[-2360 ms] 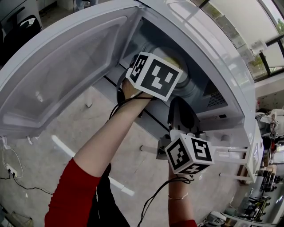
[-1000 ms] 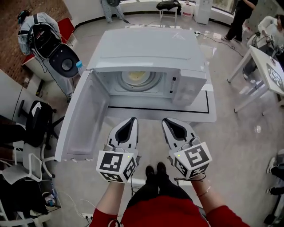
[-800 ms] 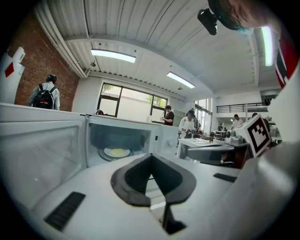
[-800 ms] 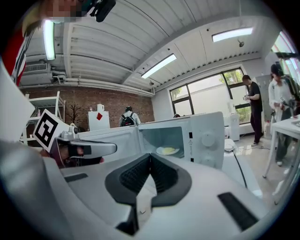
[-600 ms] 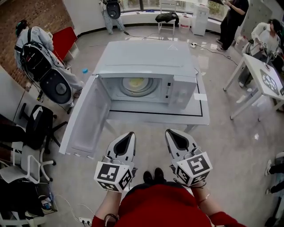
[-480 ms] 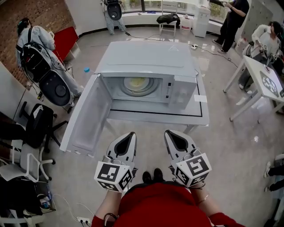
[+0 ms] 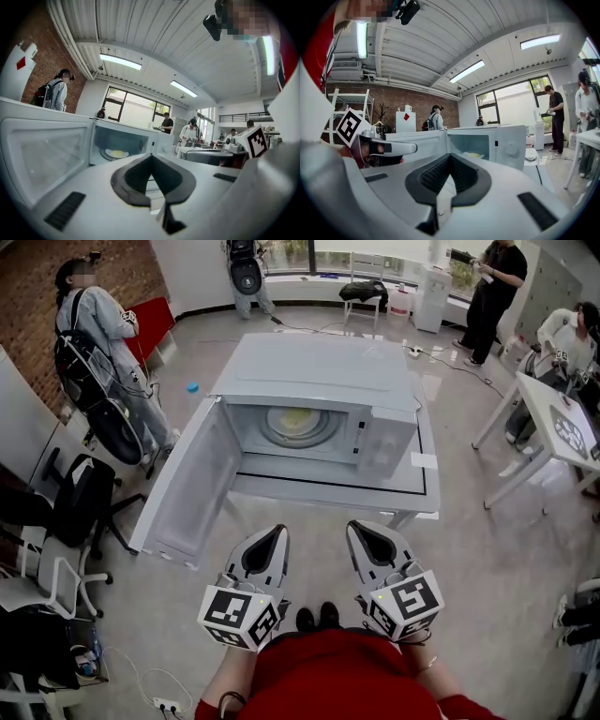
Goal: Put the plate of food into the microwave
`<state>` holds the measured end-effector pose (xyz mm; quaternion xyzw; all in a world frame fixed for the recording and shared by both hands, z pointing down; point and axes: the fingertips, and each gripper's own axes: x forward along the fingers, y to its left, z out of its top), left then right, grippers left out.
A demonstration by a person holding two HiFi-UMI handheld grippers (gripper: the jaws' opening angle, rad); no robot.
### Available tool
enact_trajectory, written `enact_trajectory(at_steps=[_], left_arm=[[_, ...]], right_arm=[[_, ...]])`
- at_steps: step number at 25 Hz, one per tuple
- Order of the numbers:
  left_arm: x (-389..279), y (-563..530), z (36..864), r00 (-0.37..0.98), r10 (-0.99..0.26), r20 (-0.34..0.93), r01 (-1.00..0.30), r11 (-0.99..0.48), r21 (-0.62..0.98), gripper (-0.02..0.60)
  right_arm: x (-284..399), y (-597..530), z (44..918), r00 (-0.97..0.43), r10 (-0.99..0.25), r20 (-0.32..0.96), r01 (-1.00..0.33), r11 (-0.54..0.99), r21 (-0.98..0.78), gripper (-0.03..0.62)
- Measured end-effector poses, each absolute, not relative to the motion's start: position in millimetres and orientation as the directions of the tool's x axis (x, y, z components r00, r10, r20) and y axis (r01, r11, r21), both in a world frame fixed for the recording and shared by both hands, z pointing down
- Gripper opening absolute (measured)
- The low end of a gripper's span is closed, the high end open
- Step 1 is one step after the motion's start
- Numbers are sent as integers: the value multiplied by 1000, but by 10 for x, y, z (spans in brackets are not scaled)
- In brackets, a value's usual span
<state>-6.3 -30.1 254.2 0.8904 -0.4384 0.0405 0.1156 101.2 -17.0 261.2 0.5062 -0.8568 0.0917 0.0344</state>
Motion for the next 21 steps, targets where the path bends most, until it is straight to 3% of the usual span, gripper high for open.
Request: enact_trajectory(at_steps=[21], left_arm=[[-98,-293,2476,603,-784,148,-795,-573,200,8]], right_arm=[[995,-50,2570,-501,-855,136,-865,492,-99,14]])
